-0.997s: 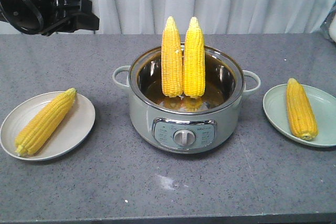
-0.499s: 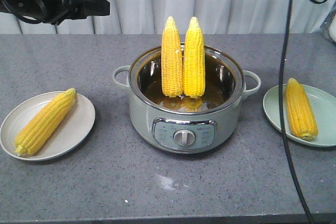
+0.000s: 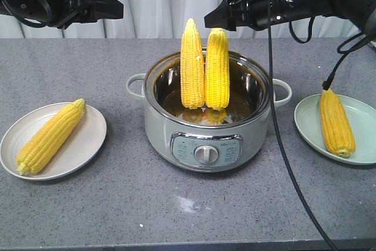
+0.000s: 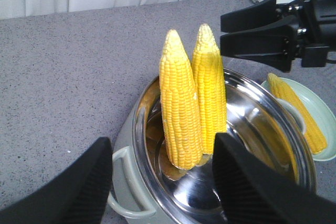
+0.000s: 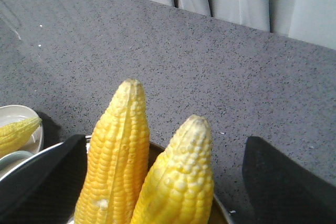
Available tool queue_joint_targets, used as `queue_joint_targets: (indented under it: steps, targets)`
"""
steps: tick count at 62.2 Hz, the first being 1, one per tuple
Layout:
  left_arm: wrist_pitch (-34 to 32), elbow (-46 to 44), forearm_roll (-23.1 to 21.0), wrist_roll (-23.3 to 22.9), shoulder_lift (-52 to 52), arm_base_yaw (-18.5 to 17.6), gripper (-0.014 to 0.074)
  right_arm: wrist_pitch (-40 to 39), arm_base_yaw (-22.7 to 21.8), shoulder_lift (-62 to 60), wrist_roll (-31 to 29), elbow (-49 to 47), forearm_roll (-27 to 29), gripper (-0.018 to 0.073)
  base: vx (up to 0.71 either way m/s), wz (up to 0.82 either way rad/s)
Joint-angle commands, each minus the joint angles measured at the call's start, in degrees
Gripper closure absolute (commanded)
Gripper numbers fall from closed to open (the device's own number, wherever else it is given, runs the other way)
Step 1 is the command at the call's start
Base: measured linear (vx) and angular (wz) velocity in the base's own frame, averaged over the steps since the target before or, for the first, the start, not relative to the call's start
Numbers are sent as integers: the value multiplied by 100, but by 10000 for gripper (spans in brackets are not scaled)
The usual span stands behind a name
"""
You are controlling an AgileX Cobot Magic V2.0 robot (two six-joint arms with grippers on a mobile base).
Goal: Distribute corn equally
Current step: 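Grasp a corn cob in the pot with the right gripper and lift, then move the left gripper over the pot to the last corn cob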
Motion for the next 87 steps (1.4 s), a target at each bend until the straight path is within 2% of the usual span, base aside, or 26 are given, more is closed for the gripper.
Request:
queue_joint_targets:
  steps: [1, 15, 21, 30, 43, 52, 75, 87]
  targets:
    - [-248, -151, -235, -1, -228, 10, 179, -228, 9, -254, 131, -158, 212, -33, 0, 0]
    - [-248, -151, -235, -1, -228, 10, 179, -84, 9, -26, 278, -158, 126, -30, 0, 0]
    - [-253, -151, -235, -1, -228, 10, 179, 28, 9, -7, 306, -158, 68, 9, 0, 0]
    - [-253, -151, -235, -1, -228, 10, 179, 46, 9, -7, 301, -158, 61, 150, 0, 0]
    - [-253, -151, -235, -1, -228, 10, 179, 112, 9, -7, 238, -158, 64, 438, 0, 0]
    - [-253, -151, -213, -1, -222, 10, 179, 117, 9, -49, 41, -176, 93, 574, 0, 0]
    - [-253, -151, -213, -1, -217, 10, 179, -592, -17, -477, -136, -176, 111, 568, 0, 0]
    - [-191, -151, -213, -1, -217, 10, 179, -642, -17, -506, -136, -176, 130, 568, 0, 0]
